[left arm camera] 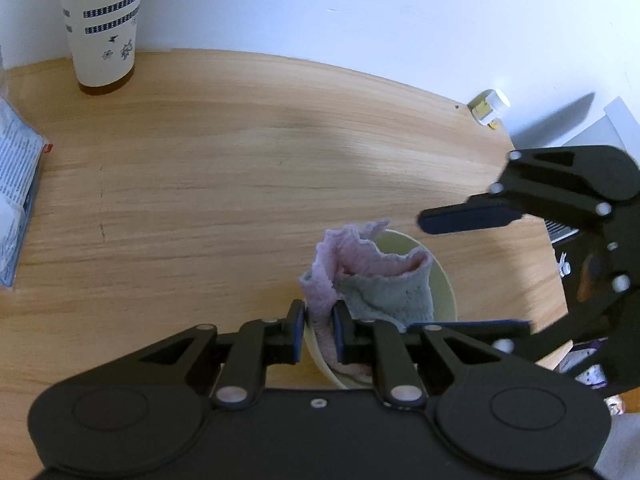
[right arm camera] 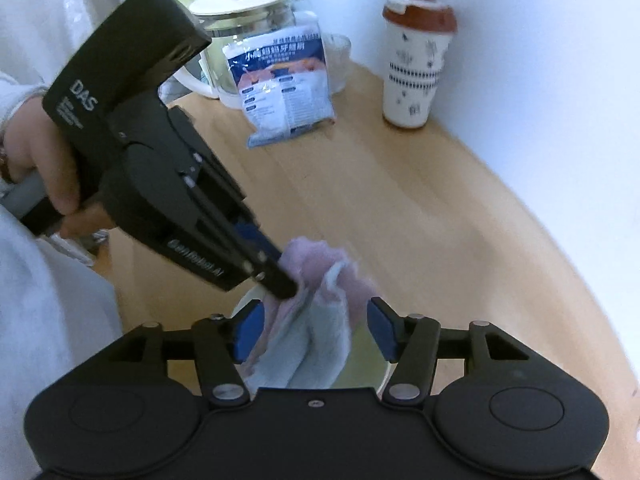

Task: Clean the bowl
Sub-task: 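Open the right gripper and regrasp the cloth inside the bowl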

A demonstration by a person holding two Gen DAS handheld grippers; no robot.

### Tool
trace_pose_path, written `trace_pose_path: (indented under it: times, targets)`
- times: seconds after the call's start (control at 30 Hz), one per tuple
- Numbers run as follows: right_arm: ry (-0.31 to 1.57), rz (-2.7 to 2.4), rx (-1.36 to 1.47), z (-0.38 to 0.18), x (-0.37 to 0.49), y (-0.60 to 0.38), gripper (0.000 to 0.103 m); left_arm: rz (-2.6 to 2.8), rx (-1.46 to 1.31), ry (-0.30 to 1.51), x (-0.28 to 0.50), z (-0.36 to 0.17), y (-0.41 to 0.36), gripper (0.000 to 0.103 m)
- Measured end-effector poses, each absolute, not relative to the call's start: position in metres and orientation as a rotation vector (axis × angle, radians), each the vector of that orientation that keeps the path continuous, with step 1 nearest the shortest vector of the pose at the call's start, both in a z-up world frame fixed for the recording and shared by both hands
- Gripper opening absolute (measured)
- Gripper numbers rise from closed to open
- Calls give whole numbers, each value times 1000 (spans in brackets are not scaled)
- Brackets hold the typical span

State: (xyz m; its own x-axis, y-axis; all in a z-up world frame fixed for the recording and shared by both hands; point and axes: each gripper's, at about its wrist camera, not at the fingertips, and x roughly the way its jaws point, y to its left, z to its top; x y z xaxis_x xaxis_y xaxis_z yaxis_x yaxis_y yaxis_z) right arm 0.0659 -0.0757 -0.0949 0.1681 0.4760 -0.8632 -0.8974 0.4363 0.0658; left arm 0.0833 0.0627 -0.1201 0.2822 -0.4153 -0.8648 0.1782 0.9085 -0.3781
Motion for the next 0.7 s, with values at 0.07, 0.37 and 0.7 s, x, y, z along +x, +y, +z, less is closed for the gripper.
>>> trace_pose_path:
  times: [0.07, 0.37, 0.7]
  targets:
    - [957, 1058, -542, -99, 63, -68, 62, -405, -223, 1213, 82, -116, 64, 14]
    - [983, 1043, -507, -122, 64, -51, 55, -430, -239, 1202, 82, -112, 65, 13]
    - [1092, 1008, -364, -135, 71, -60, 11, -427, -255, 1183, 79, -105, 70, 15]
